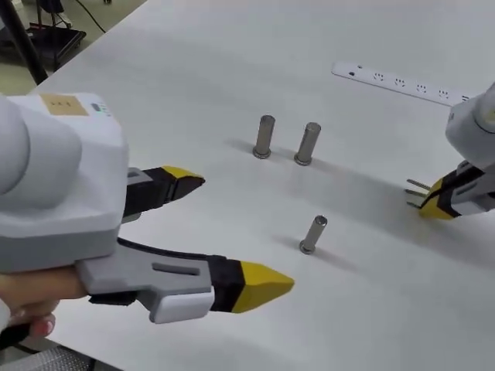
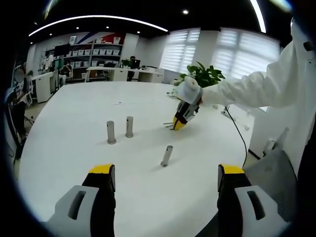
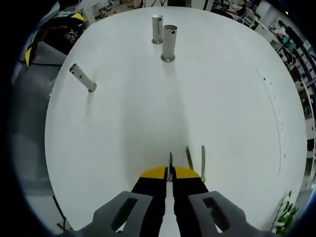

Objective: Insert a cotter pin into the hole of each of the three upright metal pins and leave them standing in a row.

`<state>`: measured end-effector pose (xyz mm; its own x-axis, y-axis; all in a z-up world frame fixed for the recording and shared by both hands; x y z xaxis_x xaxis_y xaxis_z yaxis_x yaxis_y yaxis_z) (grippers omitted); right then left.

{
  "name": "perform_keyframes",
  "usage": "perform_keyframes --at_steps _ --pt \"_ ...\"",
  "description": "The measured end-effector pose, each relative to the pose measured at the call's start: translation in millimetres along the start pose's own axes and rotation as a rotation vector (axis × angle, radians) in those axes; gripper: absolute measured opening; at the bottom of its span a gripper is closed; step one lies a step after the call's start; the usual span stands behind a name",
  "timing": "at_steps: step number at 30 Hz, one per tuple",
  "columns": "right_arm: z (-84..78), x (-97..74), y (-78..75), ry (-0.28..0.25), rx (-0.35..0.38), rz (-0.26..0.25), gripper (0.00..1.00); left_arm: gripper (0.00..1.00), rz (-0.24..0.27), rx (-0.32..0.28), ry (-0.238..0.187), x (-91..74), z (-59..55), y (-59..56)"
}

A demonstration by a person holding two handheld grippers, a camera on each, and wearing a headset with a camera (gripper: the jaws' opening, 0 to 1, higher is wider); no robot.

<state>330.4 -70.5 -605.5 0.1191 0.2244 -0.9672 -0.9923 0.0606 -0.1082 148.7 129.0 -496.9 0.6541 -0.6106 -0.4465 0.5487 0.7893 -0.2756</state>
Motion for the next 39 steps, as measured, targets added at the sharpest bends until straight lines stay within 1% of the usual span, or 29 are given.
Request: perform_keyframes --at_steps 1,2,4,8,9,11,12,13,17,19,23,27,30,32,33,34,37,38,39 --pt "0.2 -0.5 3.2 0.005 -0.03 0.024 0.0 0.84 0.006 0.004 -0.005 0.7 1.0 -0.4" --pt "0.0 -0.1 3.7 0.007 -0.033 0.025 0.0 0.84 0.008 0.005 -0.007 0.2 1.6 -0.2" --pt "0.6 0.7 3.9 0.022 -0.063 0.026 0.0 0.84 0.011 0.006 -0.009 -1.6 2.5 1.4" --pt "-0.6 2.7 -0.8 0.052 -0.066 0.051 0.0 0.83 0.02 0.012 -0.015 -5.0 5.2 2.5" --pt "-0.5 2.9 -1.5 0.057 -0.069 0.058 0.0 0.83 0.021 0.011 -0.017 -6.4 5.5 4.7" --pt "-0.3 3.0 -1.9 0.067 -0.044 0.074 0.0 0.83 0.017 0.004 -0.027 -9.6 8.1 7.7" --pt "-0.1 2.8 -1.5 0.068 -0.05 0.079 0.0 0.82 0.014 0.0 -0.028 -10.2 9.1 7.7" --pt "-0.4 2.7 -0.8 0.068 -0.071 0.092 0.0 0.81 0.012 -0.002 -0.028 -10.9 9.8 8.2" --pt "-0.5 2.2 0.1 0.062 -0.056 0.096 0.0 0.81 0.016 0.012 -0.029 -12.0 11.5 9.7" --pt "-0.9 1.7 0.6 0.054 -0.054 0.091 0.0 0.81 0.017 0.016 -0.028 -12.3 11.6 10.3" --pt "-2.1 0.8 1.5 0.042 0.011 0.074 0.0 0.81 0.017 0.015 -0.022 -11.3 10.1 11.4" --pt "-2.1 0.5 2.3 0.046 -0.002 0.061 0.0 0.8 0.01 0.021 -0.01 -9.2 8.1 10.3" --pt "-2.0 -1.0 4.8 0.062 -0.01 0.05 0.0 0.77 0.003 0.037 0.015 -6.2 5.1 11.1" --pt "-2.8 -4.9 4.7 0.075 -0.051 0.026 0.0 0.76 0.003 0.059 0.027 -4.9 4.1 10.0" --pt "-1.9 -8.7 5.9 0.068 -0.054 0.018 0.0 0.76 0.0 0.065 0.029 -5.5 4.4 13.6" --pt "-0.7 -11.8 5.7 0.059 -0.051 0.01 0.0 0.76 -0.003 0.065 0.029 -5.1 4.6 14.1" --pt "3.3 -23.1 6.6 0.027 -0.05 -0.016 0.0 0.73 -0.021 0.06 0.025 -1.3 5.8 11.5" --pt "6.6 -27.6 7.8 -0.002 -0.034 -0.026 0.0 0.71 -0.025 0.055 0.025 0.9 6.5 10.8" --pt "8.6 -30.7 8.6 -0.019 -0.029 -0.035 0.0 0.69 -0.028 0.05 0.024 2.4 7.0 10.3"
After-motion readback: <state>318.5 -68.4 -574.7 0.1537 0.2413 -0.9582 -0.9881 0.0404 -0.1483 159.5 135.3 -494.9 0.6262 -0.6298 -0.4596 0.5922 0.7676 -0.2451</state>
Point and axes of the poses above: the centre of the closed fingertips' face, and the gripper's own axes: x roughly forward along the fingers, y roughly to its left, z roughly out of its top, the point moved 1 cm from there along -x, roughly backward along the fingers, and after that the axes turned 2 degrees about -x, right-handed, at the moved point
